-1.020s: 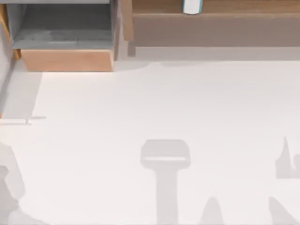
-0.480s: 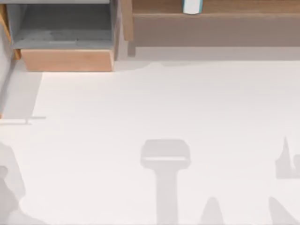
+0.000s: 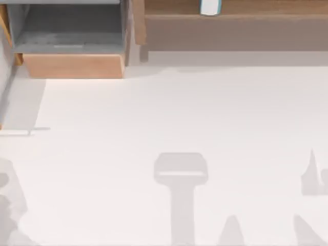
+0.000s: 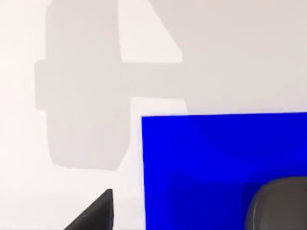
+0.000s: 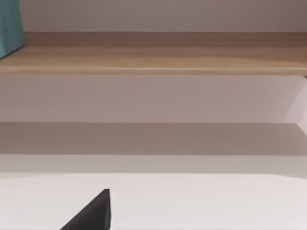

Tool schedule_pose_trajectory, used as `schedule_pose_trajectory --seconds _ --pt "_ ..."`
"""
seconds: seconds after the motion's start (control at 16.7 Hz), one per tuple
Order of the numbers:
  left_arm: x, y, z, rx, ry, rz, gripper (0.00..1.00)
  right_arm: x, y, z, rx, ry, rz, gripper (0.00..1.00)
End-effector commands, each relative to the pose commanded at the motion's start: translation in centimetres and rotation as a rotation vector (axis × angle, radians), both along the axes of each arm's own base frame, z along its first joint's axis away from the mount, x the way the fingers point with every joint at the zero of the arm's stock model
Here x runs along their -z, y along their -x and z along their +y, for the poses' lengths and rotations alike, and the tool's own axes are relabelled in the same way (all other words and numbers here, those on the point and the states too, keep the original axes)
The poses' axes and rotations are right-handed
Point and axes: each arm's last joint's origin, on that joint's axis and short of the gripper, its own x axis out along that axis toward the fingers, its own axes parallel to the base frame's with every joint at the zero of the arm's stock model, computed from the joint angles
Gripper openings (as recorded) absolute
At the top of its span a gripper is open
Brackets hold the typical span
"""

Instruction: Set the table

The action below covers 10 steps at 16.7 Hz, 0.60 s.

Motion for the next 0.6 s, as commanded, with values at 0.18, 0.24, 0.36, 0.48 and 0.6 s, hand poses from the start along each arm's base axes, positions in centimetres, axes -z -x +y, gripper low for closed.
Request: schedule_pose_trajectory --seconds 0.18,0.24,0.36,0.48,0.6 --pt "0.5 -0.7 1.3 0.076 -0.082 -0.162 1.0 0.0 0.0 0.0 0.0 0.0 0.0 1.0" --pt "0.7 -1.0 1.7 0.108 -0.116 -0.218 1.0 0.0 0.0 0.0 0.0 0.0 0.0 1.0" --pt "1.3 -1.3 2.6 0.178 -0.196 -0.33 1.0 0.0 0.0 0.0 0.0 0.0 0.0 1.0" --pt "1.9 -1.4 3.3 0.258 -0.288 -0.437 1.0 0.0 0.0 0.0 0.0 0.0 0.0 1.0" --pt "2.6 -1.3 3.9 0.344 -0.392 -0.535 1.0 0.0 0.0 0.0 0.0 0.0 0.0 1.0"
